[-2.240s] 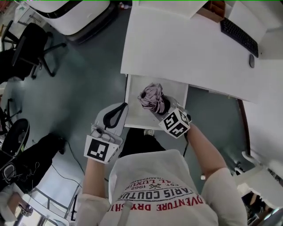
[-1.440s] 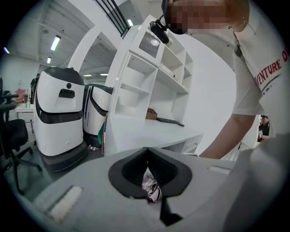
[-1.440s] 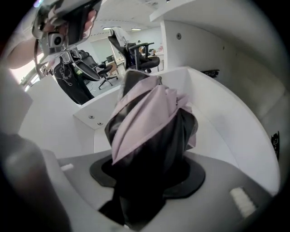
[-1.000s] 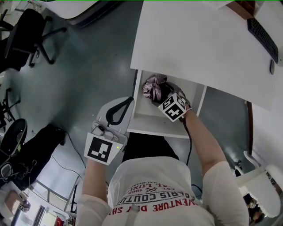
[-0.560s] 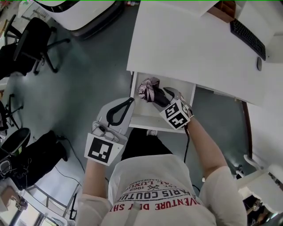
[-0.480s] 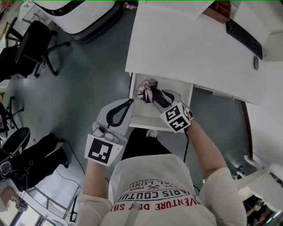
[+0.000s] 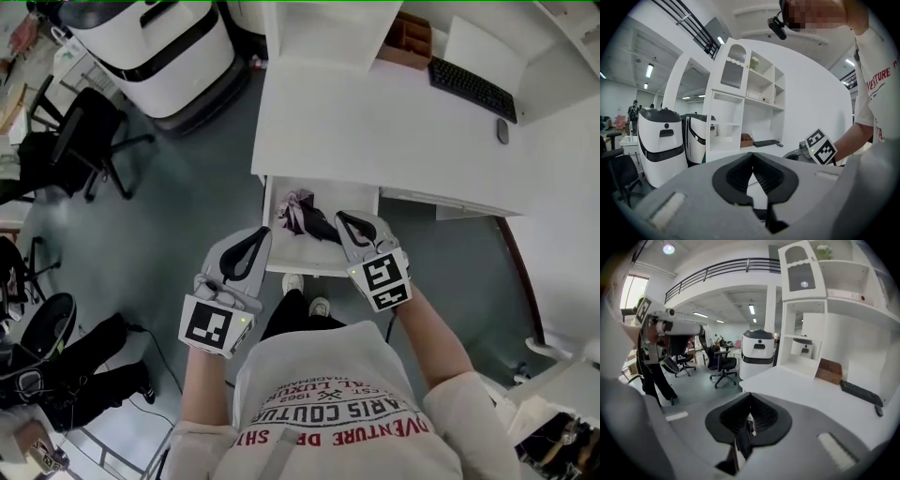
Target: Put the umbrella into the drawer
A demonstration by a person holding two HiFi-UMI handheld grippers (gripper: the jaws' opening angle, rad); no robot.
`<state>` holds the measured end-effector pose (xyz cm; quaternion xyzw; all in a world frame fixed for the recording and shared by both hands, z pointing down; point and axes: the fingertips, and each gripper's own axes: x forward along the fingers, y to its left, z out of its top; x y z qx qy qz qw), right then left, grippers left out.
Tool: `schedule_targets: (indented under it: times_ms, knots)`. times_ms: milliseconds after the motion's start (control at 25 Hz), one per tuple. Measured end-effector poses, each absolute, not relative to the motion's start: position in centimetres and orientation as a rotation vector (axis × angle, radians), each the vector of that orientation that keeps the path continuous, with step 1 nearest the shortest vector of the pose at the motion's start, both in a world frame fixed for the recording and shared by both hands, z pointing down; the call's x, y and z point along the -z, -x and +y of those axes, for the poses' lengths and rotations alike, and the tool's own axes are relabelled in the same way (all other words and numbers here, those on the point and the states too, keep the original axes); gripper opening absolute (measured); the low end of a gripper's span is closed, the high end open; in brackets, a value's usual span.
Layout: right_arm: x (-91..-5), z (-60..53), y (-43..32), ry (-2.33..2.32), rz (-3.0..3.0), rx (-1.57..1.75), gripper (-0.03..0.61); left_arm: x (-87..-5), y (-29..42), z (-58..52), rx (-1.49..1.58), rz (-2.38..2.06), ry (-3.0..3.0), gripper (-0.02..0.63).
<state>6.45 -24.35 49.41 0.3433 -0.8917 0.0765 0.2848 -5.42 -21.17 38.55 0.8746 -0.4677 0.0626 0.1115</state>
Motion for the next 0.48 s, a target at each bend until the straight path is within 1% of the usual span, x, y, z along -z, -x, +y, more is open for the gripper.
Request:
schedule_targets:
  times_ms: [480]
  knots:
    - [-34.3,-22.7,-11.3,-1.165,-2.637,-0.113,0.000,-29.4,2.4,-19.1,-0.173,-1.390,-2.745,0.004]
